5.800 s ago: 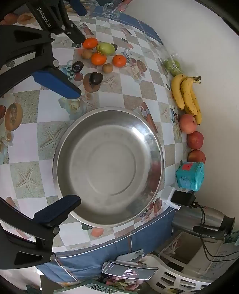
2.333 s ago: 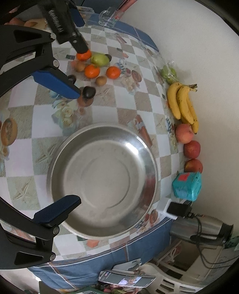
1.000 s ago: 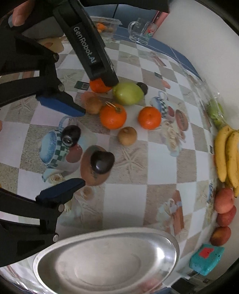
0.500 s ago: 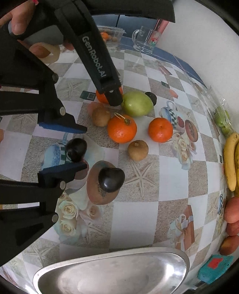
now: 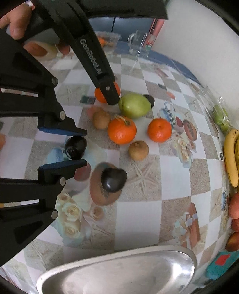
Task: Organize fruits
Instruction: 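Grasp the large orange with the left tool while the right tool lifts the avocado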
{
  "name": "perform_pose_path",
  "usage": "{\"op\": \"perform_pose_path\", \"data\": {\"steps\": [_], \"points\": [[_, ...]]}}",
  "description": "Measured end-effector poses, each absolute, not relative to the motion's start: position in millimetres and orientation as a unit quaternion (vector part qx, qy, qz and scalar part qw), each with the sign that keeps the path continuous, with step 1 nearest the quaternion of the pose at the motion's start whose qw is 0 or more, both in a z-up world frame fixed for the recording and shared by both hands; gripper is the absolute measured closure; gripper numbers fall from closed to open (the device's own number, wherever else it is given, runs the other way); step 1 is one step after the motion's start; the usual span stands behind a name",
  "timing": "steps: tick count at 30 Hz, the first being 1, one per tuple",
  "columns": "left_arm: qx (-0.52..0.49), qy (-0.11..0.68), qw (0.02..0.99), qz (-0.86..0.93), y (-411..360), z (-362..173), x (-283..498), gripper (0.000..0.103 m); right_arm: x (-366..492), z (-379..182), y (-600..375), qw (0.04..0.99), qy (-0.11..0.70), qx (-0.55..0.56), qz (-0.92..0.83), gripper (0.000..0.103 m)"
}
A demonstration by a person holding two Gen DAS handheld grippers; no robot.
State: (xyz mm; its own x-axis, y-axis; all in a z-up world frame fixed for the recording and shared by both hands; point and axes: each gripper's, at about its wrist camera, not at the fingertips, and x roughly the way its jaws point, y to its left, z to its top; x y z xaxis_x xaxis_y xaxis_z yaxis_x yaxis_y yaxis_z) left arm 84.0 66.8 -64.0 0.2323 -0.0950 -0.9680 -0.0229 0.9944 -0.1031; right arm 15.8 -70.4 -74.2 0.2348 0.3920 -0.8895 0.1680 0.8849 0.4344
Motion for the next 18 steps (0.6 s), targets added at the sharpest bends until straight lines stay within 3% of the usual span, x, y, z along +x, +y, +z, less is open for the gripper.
{"op": "perform_pose_path", "data": {"steps": [18], "points": [[-0.035,0.566,0.823,-0.044,53,-11,71,0.061,13,-20,-129,0.816,0.543,0.193,-0.033,0.077]]}}
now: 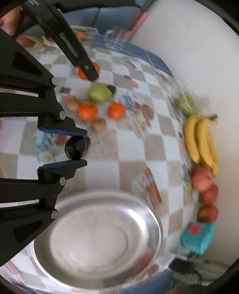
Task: Organize fruits
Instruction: 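Grasp the large orange with the left tool while the right tool lifts the avocado, then carry both fruits over the steel bowl and open both tools to drop them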
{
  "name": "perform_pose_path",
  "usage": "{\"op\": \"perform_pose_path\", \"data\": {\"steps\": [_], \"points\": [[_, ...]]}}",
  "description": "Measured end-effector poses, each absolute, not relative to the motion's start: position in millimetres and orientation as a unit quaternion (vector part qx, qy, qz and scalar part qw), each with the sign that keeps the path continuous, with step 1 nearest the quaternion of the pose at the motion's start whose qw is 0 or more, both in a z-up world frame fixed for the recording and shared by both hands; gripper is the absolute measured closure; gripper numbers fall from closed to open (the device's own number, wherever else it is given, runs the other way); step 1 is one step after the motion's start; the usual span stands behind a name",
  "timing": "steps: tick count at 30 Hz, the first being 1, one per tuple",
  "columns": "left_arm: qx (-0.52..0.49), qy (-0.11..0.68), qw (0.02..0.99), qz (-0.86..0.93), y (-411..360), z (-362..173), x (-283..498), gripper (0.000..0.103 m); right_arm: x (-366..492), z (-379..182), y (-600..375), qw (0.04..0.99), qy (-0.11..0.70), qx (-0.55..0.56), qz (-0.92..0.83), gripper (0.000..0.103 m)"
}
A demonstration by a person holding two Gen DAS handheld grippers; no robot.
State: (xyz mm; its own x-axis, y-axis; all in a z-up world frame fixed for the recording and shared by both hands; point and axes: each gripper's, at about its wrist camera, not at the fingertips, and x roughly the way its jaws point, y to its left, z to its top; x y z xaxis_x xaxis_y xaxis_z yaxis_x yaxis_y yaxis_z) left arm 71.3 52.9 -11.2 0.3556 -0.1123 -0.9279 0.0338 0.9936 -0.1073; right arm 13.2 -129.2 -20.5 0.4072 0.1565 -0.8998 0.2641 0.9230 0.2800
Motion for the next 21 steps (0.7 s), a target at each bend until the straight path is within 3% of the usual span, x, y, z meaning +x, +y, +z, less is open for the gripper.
{"op": "perform_pose_path", "data": {"steps": [21], "points": [[0.069,0.528,0.817,-0.223,-131,16,60,0.061,-23,-16,-276,0.791,0.490,0.260,-0.259,0.077]]}}
